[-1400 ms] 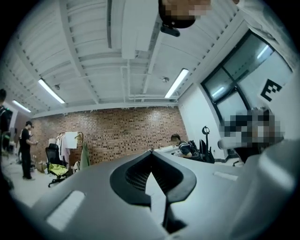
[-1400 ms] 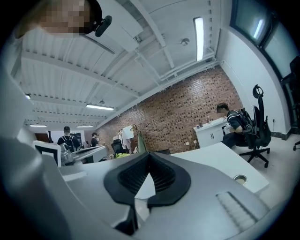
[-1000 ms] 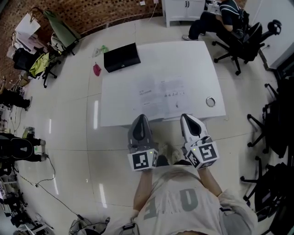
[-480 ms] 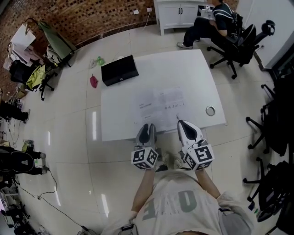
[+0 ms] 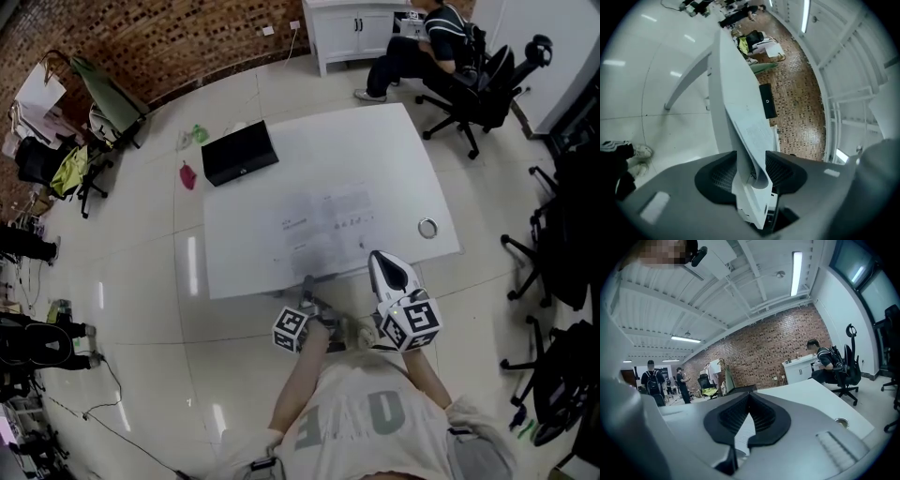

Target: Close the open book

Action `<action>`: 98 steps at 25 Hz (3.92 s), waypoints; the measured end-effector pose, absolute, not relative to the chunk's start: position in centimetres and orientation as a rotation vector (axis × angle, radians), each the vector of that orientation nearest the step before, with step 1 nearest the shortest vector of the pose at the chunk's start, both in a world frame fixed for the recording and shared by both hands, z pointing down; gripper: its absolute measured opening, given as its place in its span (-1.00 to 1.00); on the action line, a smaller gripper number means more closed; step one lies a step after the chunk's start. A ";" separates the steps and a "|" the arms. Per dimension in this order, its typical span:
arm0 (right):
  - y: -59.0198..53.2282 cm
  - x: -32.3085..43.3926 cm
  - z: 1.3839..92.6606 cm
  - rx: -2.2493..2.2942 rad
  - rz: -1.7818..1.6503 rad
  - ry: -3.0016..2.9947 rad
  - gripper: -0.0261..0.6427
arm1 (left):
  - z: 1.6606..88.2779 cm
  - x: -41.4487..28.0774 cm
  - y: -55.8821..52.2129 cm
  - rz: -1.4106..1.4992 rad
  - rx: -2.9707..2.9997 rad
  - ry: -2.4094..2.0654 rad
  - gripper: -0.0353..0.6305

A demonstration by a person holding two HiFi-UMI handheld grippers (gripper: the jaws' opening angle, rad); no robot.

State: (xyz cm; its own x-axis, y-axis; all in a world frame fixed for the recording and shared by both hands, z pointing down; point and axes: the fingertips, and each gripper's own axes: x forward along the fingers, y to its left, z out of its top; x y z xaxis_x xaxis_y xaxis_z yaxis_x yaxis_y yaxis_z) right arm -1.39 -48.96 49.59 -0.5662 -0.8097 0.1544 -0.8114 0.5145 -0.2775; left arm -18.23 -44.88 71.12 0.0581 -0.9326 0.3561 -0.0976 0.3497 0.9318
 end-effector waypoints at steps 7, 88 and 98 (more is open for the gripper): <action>-48.3 -1.1 49.7 1.456 0.507 -2.726 -0.91 | 72.2 -18.7 -44.5 -0.944 0.931 -1.331 -0.30; -43.4 -6.1 43.4 1.264 0.296 -2.838 -0.91 | 33.9 -18.4 -43.9 -0.589 2.581 -1.654 -0.86; -22.8 1.0 45.9 1.262 0.311 -2.911 -0.94 | 37.3 -12.8 -24.8 -0.665 2.463 -1.644 -0.86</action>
